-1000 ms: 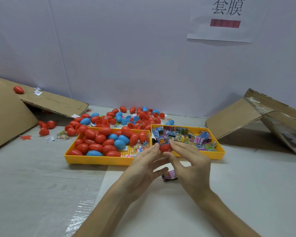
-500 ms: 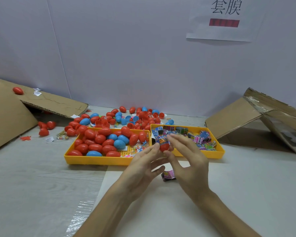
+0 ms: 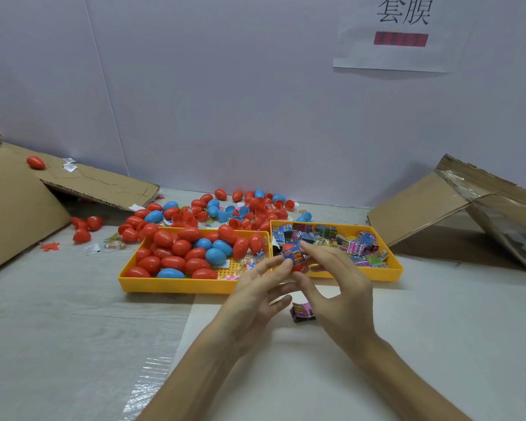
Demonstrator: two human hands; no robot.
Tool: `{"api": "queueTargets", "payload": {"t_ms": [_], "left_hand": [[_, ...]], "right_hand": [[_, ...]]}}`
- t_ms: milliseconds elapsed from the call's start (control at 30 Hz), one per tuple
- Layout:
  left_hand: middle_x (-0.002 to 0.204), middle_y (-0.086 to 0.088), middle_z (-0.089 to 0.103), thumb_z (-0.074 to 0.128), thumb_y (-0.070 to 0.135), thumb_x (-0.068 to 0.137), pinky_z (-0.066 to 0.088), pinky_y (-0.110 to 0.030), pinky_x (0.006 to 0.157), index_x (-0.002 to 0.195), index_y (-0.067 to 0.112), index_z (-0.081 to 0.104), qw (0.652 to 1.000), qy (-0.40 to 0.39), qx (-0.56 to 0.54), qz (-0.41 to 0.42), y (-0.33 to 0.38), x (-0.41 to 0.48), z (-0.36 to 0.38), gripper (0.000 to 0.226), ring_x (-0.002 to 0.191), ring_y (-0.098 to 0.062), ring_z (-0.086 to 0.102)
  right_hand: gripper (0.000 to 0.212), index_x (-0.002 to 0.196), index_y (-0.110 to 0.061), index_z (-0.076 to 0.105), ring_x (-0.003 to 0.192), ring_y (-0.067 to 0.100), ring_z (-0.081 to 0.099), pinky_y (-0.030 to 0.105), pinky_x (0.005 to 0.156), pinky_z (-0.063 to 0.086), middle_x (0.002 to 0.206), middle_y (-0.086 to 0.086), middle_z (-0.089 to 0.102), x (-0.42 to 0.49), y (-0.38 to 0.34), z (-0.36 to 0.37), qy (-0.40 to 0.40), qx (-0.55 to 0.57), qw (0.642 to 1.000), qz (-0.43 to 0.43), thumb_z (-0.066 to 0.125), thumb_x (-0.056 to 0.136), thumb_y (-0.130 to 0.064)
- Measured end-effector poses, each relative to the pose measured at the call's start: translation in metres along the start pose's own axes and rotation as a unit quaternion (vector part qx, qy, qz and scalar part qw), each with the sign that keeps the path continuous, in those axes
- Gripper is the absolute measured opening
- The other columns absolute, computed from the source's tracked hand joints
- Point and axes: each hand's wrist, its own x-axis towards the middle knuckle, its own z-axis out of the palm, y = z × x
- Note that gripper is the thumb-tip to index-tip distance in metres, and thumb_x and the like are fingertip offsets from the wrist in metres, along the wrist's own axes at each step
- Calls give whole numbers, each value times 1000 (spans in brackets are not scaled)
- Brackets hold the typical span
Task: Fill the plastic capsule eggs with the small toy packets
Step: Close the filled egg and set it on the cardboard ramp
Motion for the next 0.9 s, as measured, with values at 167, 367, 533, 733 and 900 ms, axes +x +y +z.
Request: {"api": "queueTargets", "payload": {"t_ms": [167,367,533,733,900], "left_hand": [[123,-12,71,68,46,87,47,-35,94,130,22,64,1000,-11,17,20,3,-2,1,49,100,-17,68],[100,-6,71,66,39,92,51,-27,80,113,21,75,1000,-11,12,22,4,-1,2,29,85,-13,65],[94,-7,69,65,40,93,49,-30,81,119,11,68,999,14,15,30,4,0,3,39,82,-14,65],[117,-14,73,65,41,91,52,-37,96,119,16,70,999,22,24,34,5,-3,4,38,104,-24,73],[114,-6,75,73,37,82,56,-28,82,127,23,63,998,10,-1,55,7,-6,6,48,99,-21,74]], "right_hand": [[33,121,-13,71,102,4,68,18,89,52,109,-8,73,1,-3,0,13,23,999,24,73,88,-16],[33,128,-23,64,101,-10,65,4,83,47,113,-28,65,2,-8,0,9,46,997,63,59,97,-29],[35,129,-17,66,94,10,67,18,77,54,112,-11,68,1,-4,0,-13,47,998,45,67,94,-20],[33,120,-7,72,108,4,62,18,89,52,114,-4,68,3,-2,-1,-10,2,1000,-18,72,87,-11],[30,113,-3,75,108,2,64,15,92,50,111,-4,70,3,-1,-1,-1,-5,1000,-25,74,84,-11]]}}
